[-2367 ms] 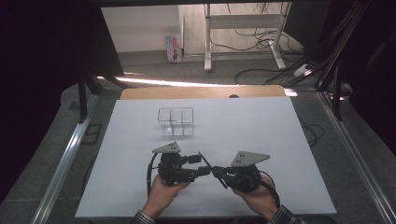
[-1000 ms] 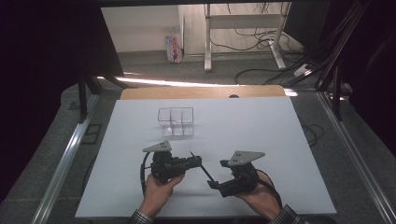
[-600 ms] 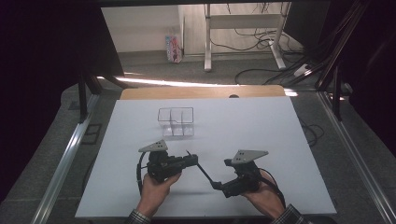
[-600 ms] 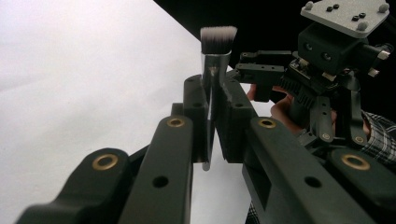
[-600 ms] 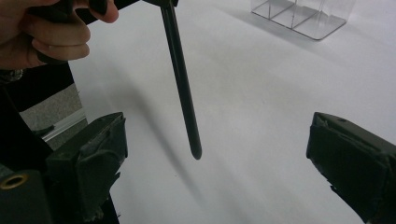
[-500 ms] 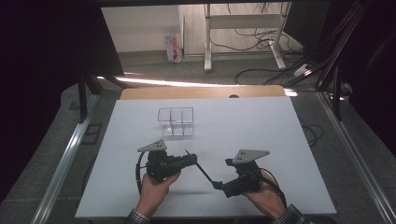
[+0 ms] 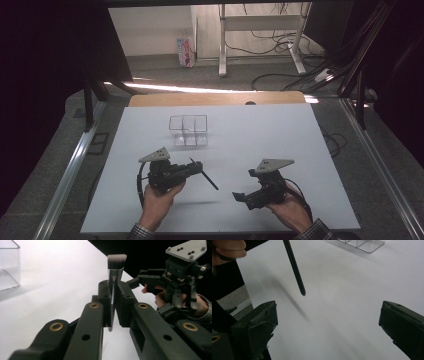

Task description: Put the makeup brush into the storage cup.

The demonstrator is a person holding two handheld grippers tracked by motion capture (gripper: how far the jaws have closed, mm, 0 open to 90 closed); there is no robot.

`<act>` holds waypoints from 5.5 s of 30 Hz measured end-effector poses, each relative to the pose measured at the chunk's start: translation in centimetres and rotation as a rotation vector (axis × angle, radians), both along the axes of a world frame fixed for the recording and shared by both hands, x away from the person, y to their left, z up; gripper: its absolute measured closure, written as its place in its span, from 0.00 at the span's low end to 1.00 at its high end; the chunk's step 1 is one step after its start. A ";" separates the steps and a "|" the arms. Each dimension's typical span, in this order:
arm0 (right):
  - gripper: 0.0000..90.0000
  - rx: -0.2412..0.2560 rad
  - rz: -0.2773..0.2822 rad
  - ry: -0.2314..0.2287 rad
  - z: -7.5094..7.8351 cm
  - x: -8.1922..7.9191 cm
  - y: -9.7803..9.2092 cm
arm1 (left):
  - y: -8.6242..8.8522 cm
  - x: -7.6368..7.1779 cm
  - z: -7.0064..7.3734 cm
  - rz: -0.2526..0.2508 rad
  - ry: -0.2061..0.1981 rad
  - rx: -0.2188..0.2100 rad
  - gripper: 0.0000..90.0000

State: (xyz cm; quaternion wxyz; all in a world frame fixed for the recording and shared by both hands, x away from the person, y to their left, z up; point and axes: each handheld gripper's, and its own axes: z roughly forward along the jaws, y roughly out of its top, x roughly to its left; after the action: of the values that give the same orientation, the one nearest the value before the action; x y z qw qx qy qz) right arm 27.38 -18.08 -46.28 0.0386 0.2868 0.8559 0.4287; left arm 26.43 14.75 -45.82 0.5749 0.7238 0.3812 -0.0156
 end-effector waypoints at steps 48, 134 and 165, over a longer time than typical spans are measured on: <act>0.00 -0.167 -0.167 -0.056 -0.3 0.3 -7.6 | 3.2 -0.3 0.7 0.162 -0.075 0.183 0.92; 0.00 -0.240 -0.189 -0.024 -1.7 -1.3 -10.6 | 3.8 10.1 7.9 0.338 -0.222 0.284 0.92; 0.00 -0.234 -0.184 -0.011 -1.8 -1.2 -10.8 | 2.6 13.5 6.2 0.359 -0.197 0.340 0.92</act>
State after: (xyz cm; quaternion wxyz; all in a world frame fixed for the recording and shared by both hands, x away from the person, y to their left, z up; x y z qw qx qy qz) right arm 26.14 -28.87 -48.08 0.1154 0.3551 0.8700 0.3220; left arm 39.92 17.34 -39.58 0.4729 0.7287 0.4431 0.2214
